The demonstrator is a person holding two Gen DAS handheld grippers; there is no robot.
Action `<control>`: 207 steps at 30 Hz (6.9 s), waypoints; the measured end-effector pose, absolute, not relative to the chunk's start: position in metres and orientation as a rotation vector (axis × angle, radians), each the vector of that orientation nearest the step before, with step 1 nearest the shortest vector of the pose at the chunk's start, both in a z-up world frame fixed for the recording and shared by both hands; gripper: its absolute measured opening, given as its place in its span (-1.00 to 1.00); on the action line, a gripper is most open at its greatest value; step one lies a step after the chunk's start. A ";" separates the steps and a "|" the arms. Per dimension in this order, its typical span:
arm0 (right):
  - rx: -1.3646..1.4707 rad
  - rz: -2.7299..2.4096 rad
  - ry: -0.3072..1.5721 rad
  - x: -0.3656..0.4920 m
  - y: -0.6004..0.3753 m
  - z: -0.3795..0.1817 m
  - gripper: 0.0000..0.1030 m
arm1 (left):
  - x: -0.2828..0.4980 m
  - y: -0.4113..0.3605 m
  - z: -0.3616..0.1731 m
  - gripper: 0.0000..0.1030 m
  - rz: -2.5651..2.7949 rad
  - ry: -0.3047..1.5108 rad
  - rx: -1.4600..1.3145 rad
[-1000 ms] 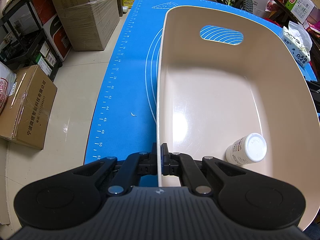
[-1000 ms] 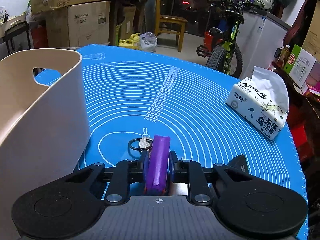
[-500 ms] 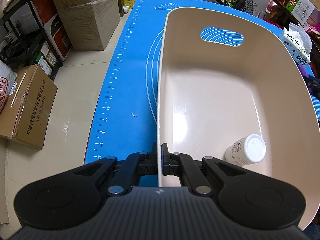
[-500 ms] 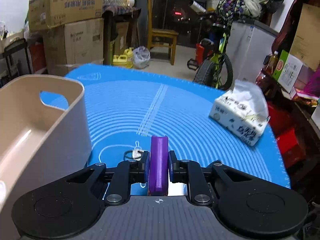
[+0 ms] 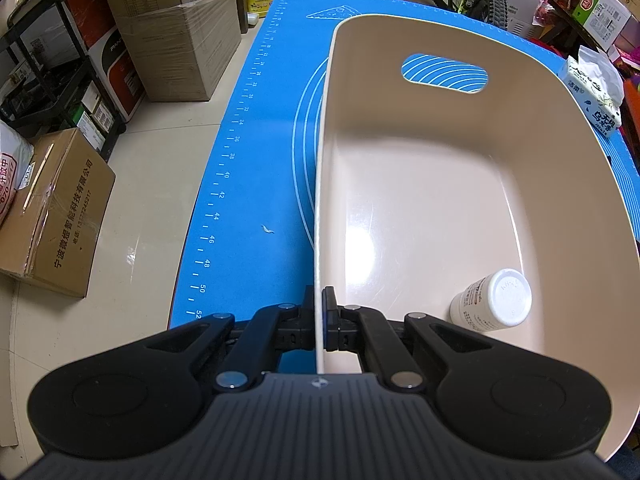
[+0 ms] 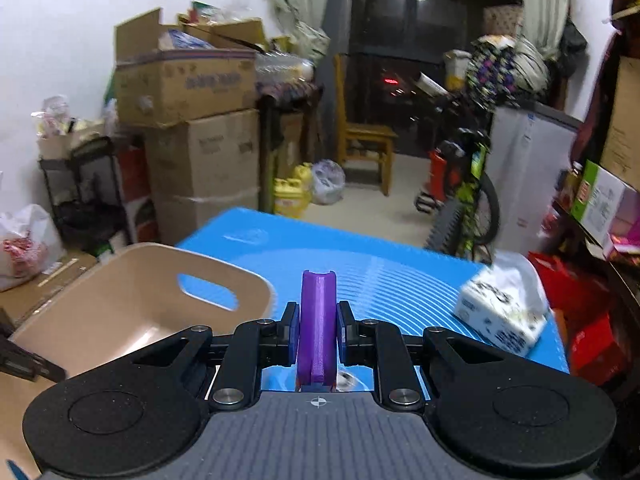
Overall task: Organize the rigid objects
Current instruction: 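Drop the lighter into the bin by opening the right tool, then grasp the keys on the ring with the right tool and lift them, then lower the keys into the bin and open the right tool, then move the right tool back over the remote and tape roll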
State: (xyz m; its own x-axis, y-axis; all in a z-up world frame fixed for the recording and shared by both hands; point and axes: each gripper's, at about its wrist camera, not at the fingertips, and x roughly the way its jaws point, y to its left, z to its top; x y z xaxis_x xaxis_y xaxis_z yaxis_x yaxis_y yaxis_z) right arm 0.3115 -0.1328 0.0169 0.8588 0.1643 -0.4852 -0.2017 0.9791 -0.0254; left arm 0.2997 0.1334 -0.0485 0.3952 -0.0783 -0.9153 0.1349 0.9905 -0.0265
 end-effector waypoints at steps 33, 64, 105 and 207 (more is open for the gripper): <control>-0.289 0.438 0.934 0.347 -0.006 -0.049 -0.40 | 0.300 0.133 -0.048 -0.94 -0.137 1.156 0.062; -0.286 0.222 0.676 0.365 -0.165 -0.017 -0.07 | 0.299 0.135 -0.048 -0.94 -0.134 1.156 0.062; -0.496 0.339 0.780 0.428 -0.127 -0.117 -0.58 | 0.300 0.134 -0.046 -0.92 -0.128 1.159 0.070; 0.056 0.014 0.696 0.250 -0.193 -0.011 0.18 | 0.298 0.127 -0.041 -0.91 -0.097 1.141 0.087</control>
State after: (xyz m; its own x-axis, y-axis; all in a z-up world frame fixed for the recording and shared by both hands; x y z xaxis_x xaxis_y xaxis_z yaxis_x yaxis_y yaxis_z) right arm 0.2502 -0.1930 -0.0108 0.7673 0.0315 -0.6406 0.0060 0.9984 0.0562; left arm 0.2981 0.1267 -0.0409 0.4136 -0.0324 -0.9099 0.1216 0.9924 0.0200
